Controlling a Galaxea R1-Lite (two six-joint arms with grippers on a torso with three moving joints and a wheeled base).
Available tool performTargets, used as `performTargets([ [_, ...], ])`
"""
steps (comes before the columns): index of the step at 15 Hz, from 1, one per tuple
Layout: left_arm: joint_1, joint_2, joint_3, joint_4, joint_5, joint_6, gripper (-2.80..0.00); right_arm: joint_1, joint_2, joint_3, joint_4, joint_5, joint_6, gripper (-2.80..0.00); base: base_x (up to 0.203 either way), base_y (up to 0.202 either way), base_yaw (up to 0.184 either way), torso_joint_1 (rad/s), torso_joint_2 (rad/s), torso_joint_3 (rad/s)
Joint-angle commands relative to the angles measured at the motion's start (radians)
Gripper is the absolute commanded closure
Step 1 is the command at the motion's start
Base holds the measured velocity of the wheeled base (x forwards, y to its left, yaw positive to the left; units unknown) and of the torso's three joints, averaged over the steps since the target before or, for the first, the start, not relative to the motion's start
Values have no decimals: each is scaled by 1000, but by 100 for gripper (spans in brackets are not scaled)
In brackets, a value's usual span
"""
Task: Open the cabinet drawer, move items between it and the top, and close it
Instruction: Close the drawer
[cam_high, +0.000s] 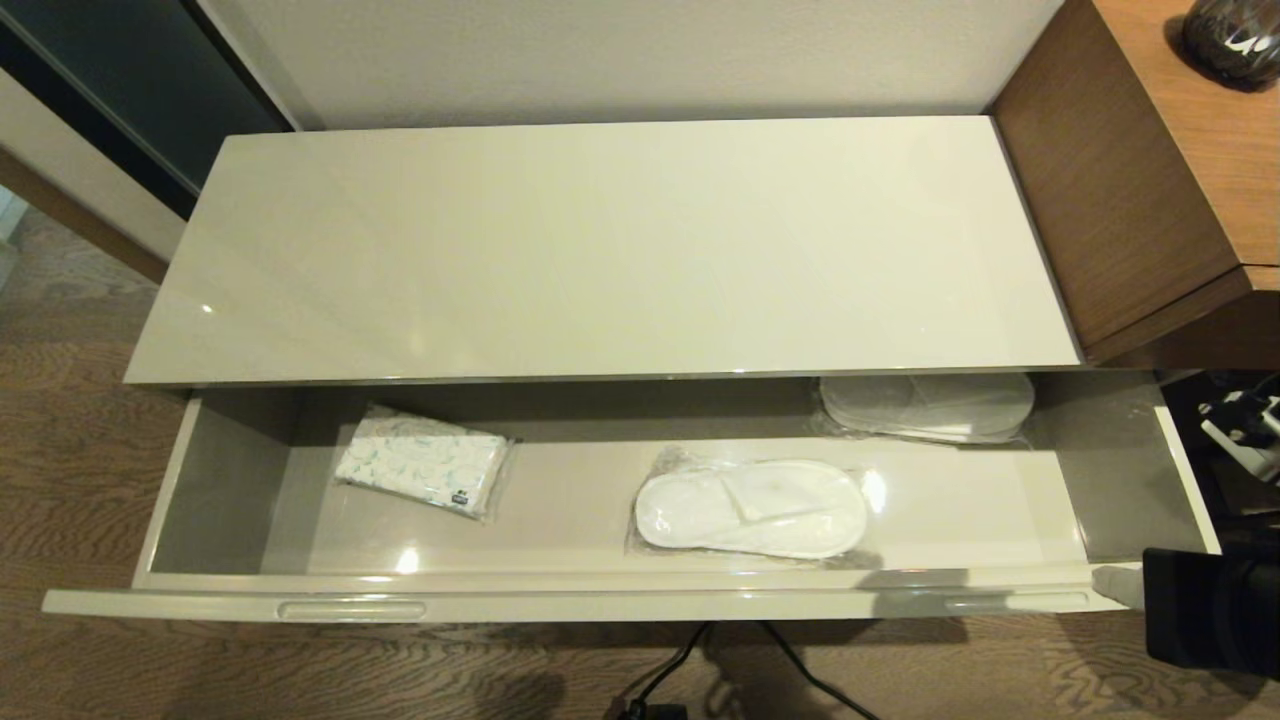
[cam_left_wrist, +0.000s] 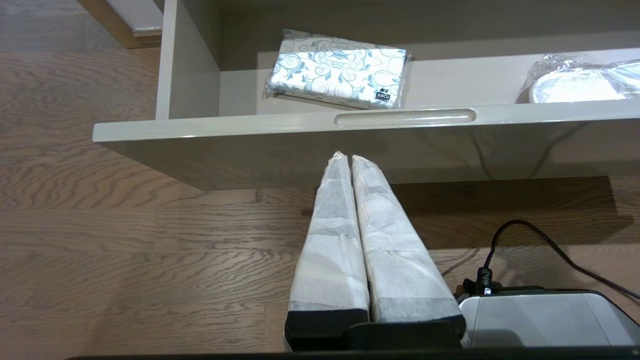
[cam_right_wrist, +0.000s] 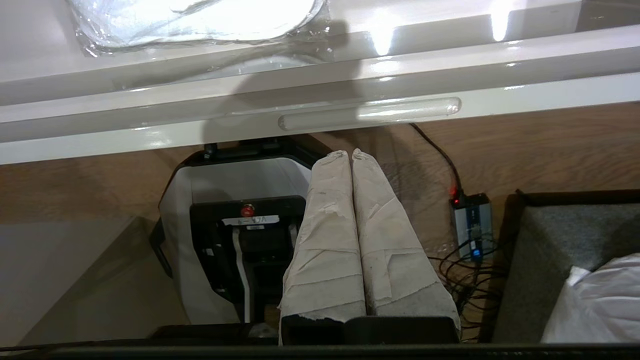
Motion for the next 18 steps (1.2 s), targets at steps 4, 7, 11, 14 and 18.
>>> performTargets([
  [4, 0, 1, 0, 0, 0, 0, 0, 2, -3, 1, 3, -6, 22, 0, 0, 0, 0, 0, 0, 0],
  [7, 0, 1, 0, 0, 0, 0, 0, -20, -12, -10, 21, -61, 43, 0, 0, 0, 0, 0, 0, 0],
  [11, 0, 1, 0, 0, 0, 0, 0, -153, -38, -62, 156, -352, 80, 0, 0, 0, 0, 0, 0, 0],
  [14, 0, 1, 0, 0, 0, 0, 0, -383, -127, -75, 226, -472, 80, 0, 0, 0, 0, 0, 0, 0],
  [18, 0, 1, 0, 0, 0, 0, 0, -591, -371, -33, 261, -544, -13, 0, 0, 0, 0, 0, 0, 0],
])
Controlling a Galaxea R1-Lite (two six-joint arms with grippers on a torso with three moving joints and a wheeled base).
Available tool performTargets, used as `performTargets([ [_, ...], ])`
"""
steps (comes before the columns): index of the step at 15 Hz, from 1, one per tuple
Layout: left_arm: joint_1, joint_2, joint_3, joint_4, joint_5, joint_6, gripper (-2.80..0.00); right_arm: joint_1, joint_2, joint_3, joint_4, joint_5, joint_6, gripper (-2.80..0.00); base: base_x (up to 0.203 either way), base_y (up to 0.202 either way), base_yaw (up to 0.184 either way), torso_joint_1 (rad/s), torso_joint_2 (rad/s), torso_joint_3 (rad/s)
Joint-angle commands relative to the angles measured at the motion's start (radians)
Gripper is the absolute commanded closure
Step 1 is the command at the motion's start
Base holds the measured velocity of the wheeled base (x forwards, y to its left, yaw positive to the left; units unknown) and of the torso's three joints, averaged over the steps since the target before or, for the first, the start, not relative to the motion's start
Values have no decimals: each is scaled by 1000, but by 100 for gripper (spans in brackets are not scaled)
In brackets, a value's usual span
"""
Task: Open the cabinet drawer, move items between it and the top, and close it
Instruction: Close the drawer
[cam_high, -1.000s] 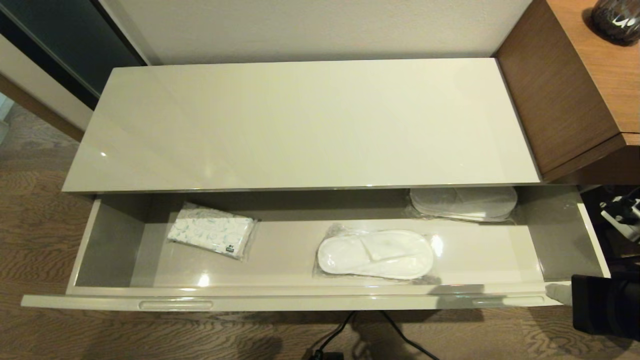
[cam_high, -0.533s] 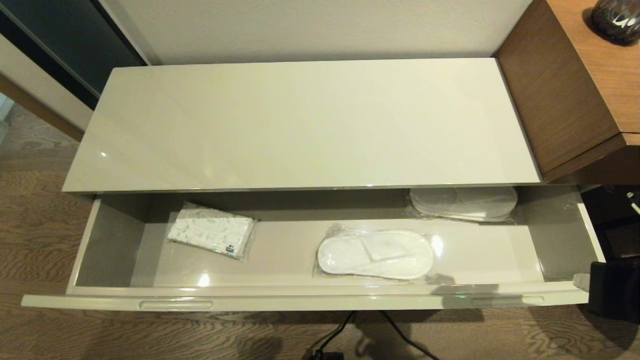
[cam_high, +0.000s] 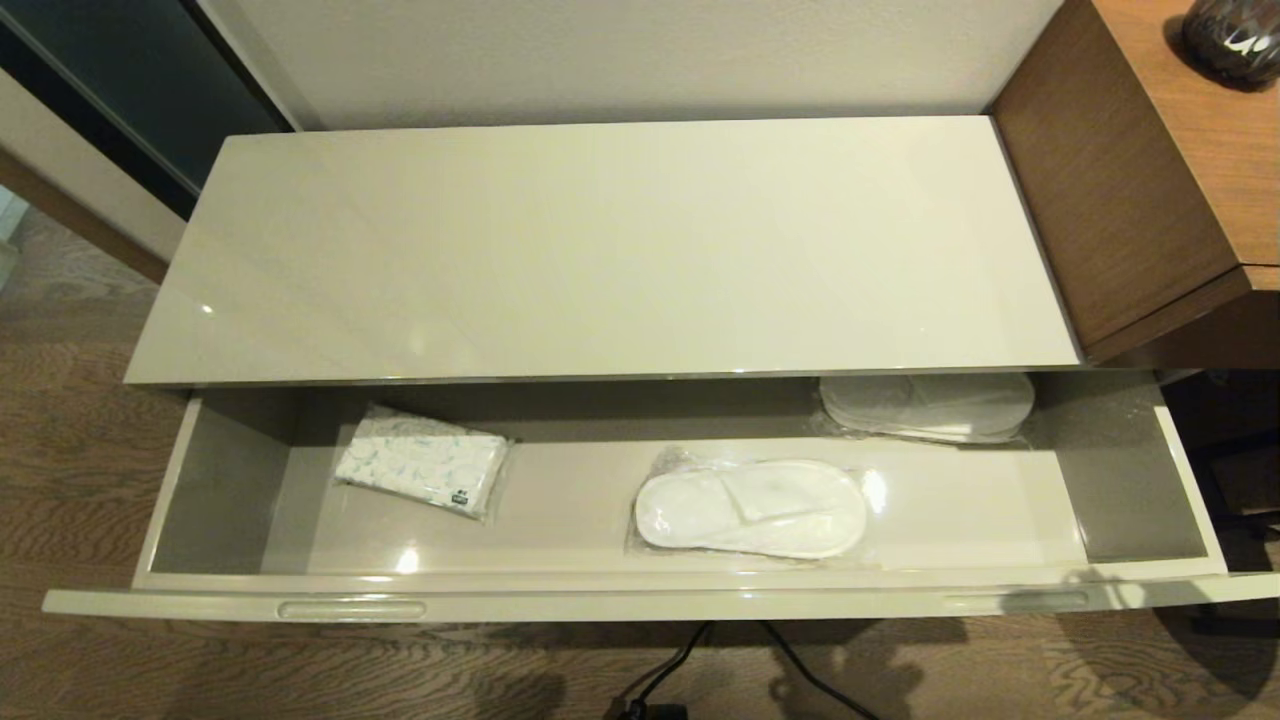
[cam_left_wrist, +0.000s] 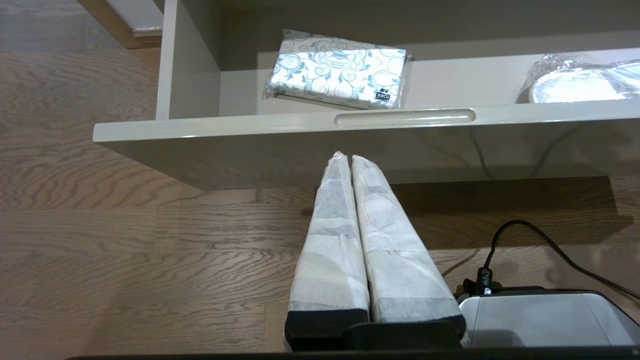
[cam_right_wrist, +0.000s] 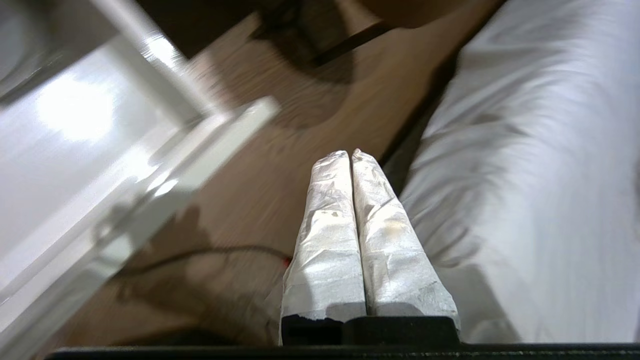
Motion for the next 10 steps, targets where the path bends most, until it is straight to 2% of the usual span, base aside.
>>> performTargets([
  [1, 0, 1, 0, 0, 1, 0, 0, -84, -251, 42, 7, -9, -78, 0, 0, 0, 0, 0, 0, 0],
  [2, 0, 1, 0, 0, 1, 0, 0, -105, -340, 66, 7, -5, -136, 0, 0, 0, 0, 0, 0, 0],
  [6, 0, 1, 0, 0, 1, 0, 0, -138, -697, 196, 2, 24, -484, 0, 0, 0, 0, 0, 0, 0],
  [7, 0, 1, 0, 0, 1, 0, 0, -133, -754, 263, 0, 33, -525, 0, 0, 0, 0, 0, 0, 0],
  [8, 0, 1, 0, 0, 1, 0, 0, -126, -805, 322, -2, 67, -560, 0, 0, 0, 0, 0, 0, 0],
  [10, 0, 1, 0, 0, 1, 0, 0, -119, -882, 415, -35, 213, -645, 0, 0, 0, 0, 0, 0, 0],
])
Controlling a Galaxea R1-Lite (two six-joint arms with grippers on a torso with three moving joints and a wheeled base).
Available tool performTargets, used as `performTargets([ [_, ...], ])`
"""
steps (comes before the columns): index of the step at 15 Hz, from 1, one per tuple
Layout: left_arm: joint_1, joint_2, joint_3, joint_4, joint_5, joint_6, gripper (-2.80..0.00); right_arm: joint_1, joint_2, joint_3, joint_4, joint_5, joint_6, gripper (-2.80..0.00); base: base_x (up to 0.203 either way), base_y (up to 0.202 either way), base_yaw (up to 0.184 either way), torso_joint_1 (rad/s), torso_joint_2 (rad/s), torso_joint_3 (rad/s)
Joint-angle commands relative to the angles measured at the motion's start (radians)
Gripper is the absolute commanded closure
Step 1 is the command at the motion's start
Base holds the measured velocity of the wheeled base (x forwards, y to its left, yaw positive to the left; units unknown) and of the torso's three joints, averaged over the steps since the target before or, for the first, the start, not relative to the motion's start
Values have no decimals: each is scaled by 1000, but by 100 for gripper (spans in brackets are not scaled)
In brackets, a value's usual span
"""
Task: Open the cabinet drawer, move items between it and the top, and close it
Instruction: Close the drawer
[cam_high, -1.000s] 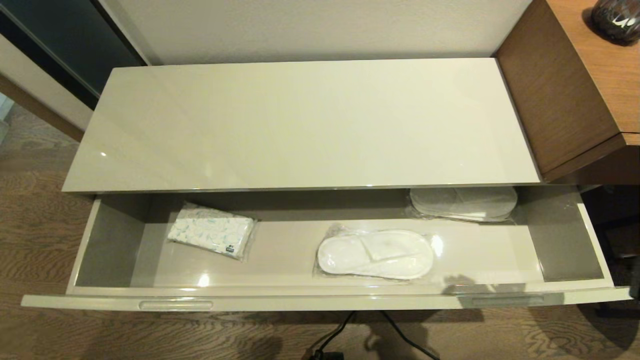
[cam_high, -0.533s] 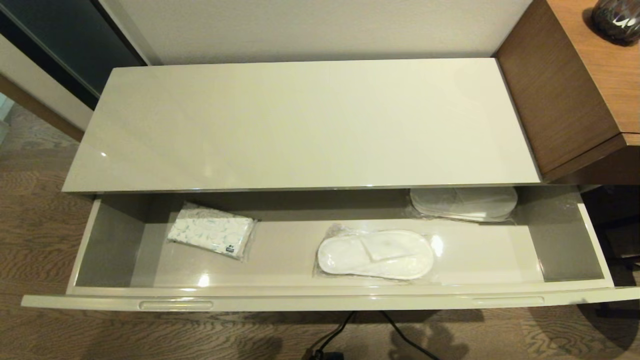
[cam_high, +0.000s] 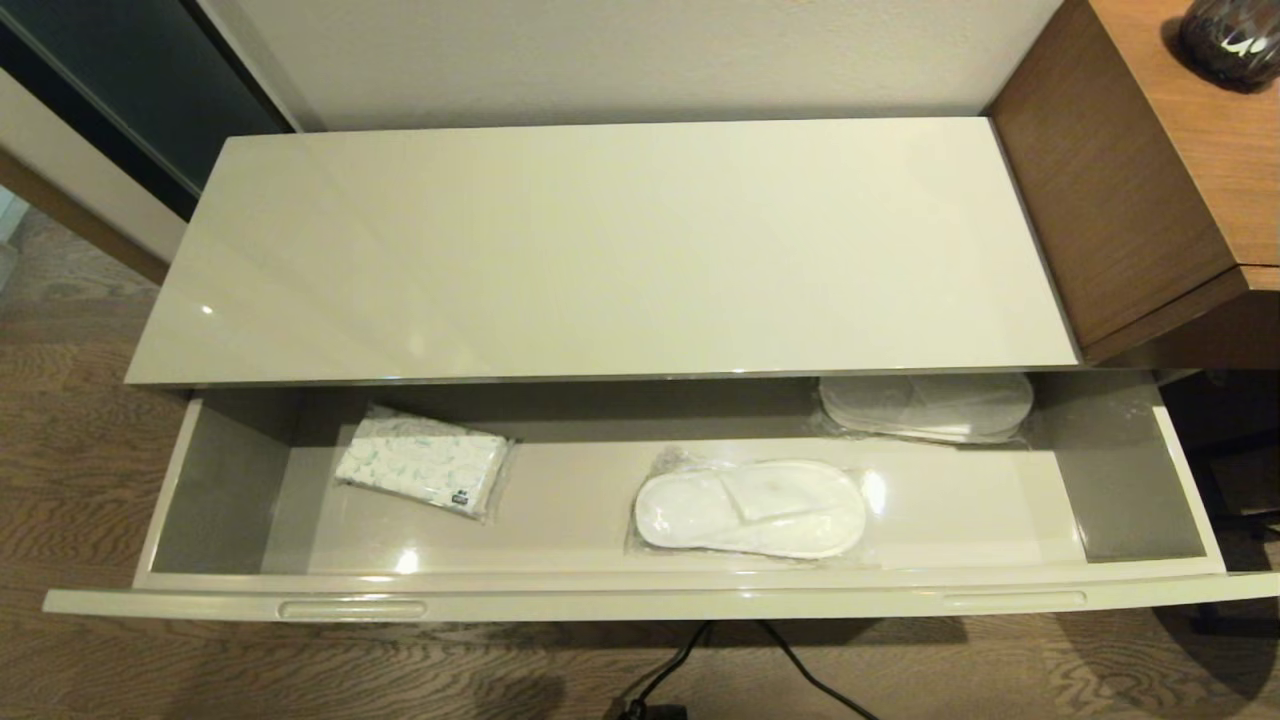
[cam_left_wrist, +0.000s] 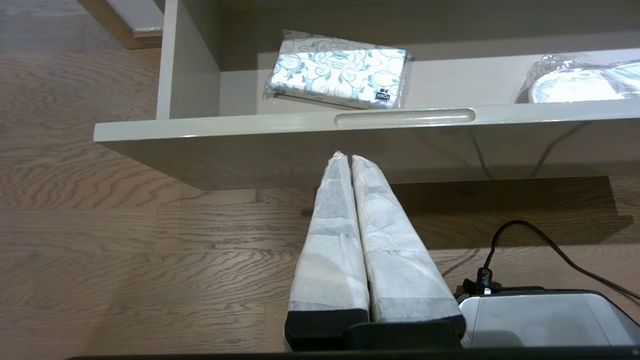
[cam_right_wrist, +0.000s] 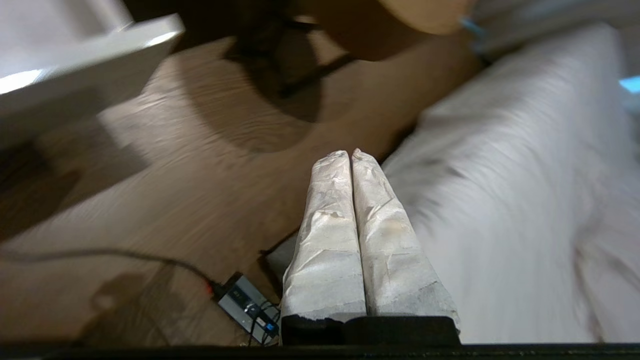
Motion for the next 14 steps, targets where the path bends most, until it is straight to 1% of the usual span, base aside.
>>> performTargets([
  [1, 0, 1, 0, 0, 0, 0, 0, 6, -138, 138, -80, 153, -84, 0, 0, 0, 0, 0, 0, 0],
  [2, 0, 1, 0, 0, 0, 0, 0, 7, -145, 205, -182, 256, -139, 0, 0, 0, 0, 0, 0, 0],
  [3, 0, 1, 0, 0, 0, 0, 0, 7, -149, 257, -286, 338, -183, 0, 0, 0, 0, 0, 0, 0],
  [4, 0, 1, 0, 0, 0, 0, 0, 7, -150, 321, -437, 409, -203, 0, 0, 0, 0, 0, 0, 0],
  [5, 0, 1, 0, 0, 0, 0, 0, 7, -152, 389, -594, 515, -209, 0, 0, 0, 0, 0, 0, 0],
  [6, 0, 1, 0, 0, 0, 0, 0, 7, -154, 435, -690, 657, -197, 0, 0, 0, 0, 0, 0, 0],
  [7, 0, 1, 0, 0, 0, 0, 0, 7, -154, 460, -749, 775, -179, 0, 0, 0, 0, 0, 0, 0],
  [8, 0, 1, 0, 0, 0, 0, 0, 7, -155, 463, -729, 835, -167, 0, 0, 0, 0, 0, 0, 0],
  [9, 0, 1, 0, 0, 0, 0, 0, 8, -155, 458, -667, 834, -157, 0, 0, 0, 0, 0, 0, 0],
  [10, 0, 1, 0, 0, 0, 0, 0, 8, -155, 456, -662, 831, -153, 0, 0, 0, 0, 0, 0, 0],
  [12, 0, 1, 0, 0, 0, 0, 0, 8, -156, 459, -671, 828, -148, 0, 0, 0, 0, 0, 0, 0],
  [14, 0, 1, 0, 0, 0, 0, 0, 8, -156, 478, -734, 828, -145, 0, 0, 0, 0, 0, 0, 0],
])
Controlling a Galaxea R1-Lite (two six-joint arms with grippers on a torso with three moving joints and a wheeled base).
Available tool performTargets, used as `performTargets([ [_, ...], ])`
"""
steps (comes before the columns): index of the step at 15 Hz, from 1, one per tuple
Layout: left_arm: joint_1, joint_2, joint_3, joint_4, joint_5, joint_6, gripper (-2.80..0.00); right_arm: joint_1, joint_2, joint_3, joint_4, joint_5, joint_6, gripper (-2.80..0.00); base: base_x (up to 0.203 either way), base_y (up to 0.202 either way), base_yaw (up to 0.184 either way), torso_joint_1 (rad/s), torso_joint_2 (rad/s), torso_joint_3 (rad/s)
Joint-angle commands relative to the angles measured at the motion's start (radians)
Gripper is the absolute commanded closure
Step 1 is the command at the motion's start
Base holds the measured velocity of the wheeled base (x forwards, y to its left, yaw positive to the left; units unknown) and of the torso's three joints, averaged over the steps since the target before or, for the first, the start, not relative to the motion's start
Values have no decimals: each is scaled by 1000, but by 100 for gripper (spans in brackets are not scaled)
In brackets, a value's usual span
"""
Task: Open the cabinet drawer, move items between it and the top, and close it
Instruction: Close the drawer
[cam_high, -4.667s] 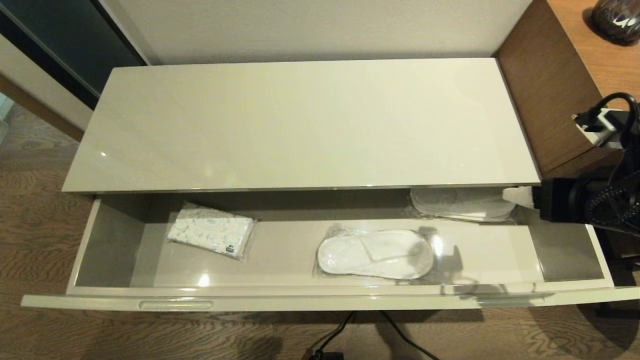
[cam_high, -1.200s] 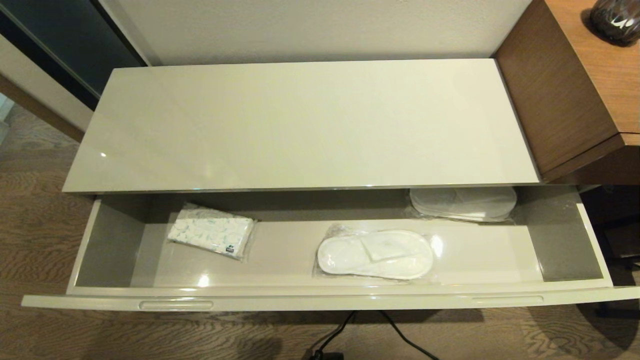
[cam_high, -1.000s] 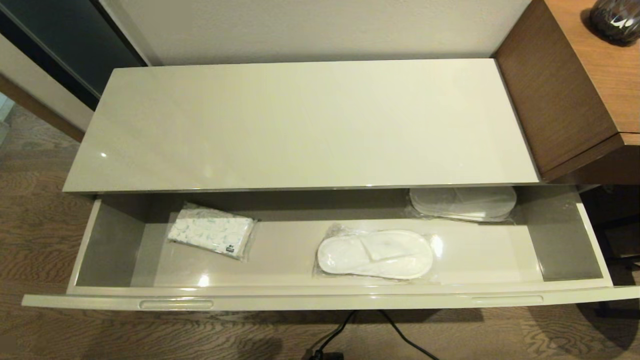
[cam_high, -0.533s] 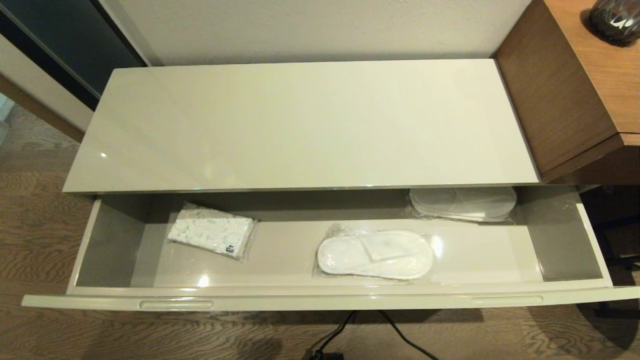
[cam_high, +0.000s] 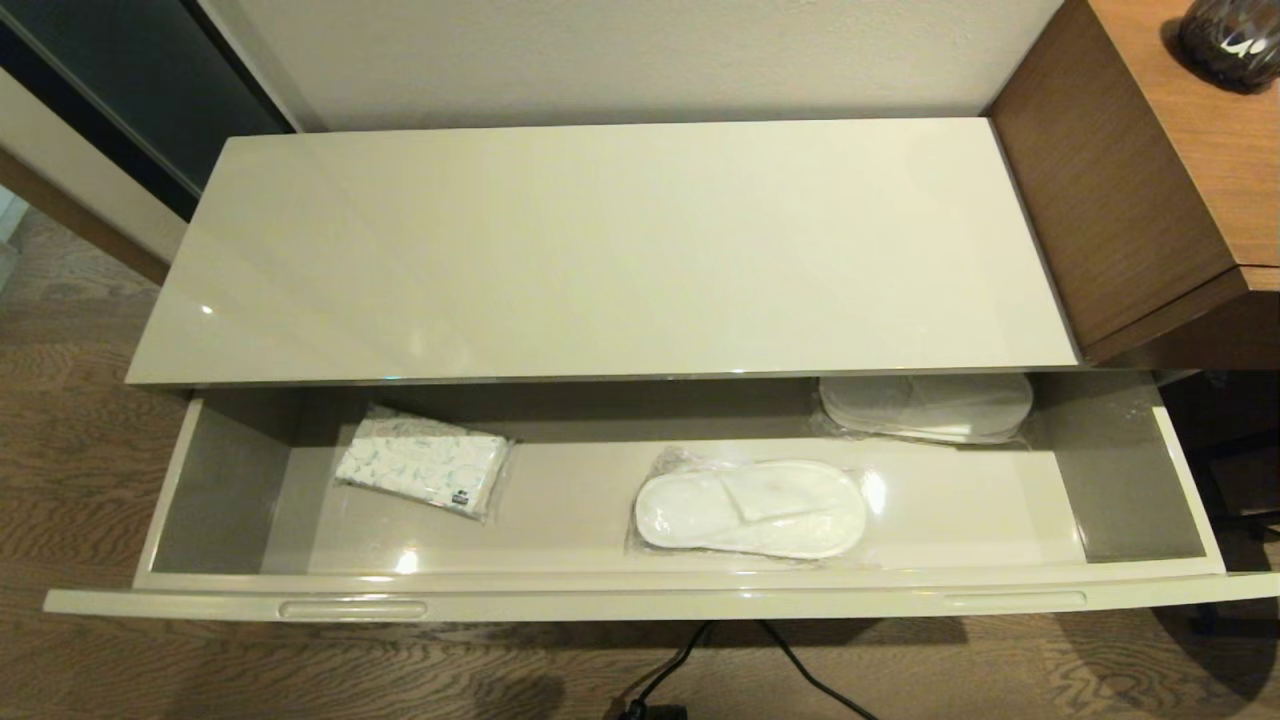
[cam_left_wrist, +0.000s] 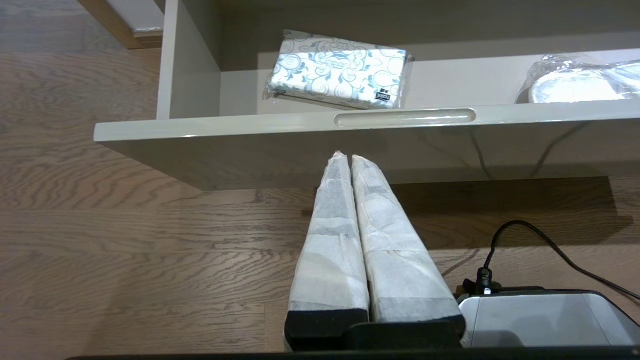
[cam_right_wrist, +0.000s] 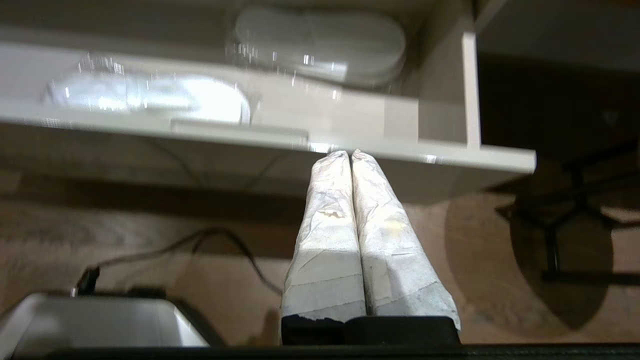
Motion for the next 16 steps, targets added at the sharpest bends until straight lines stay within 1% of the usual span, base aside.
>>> performTargets([
  [1, 1, 1, 0, 0, 0, 0, 0, 0, 4, 13, -29, 1, -1, 0, 0, 0, 0, 0, 0, 0],
  [10, 1, 1, 0, 0, 0, 0, 0, 0, 5, 11, -18, 3, -12, 0, 0, 0, 0, 0, 0, 0],
  [14, 1, 1, -2, 1, -3, 28, 0, 0, 4, 2, 19, 4, -15, 0, 0, 0, 0, 0, 0, 0],
  [16, 1, 1, -2, 3, 0, 31, 0, 0, 4, 0, 21, 4, -13, 0, 0, 0, 0, 0, 0, 0],
])
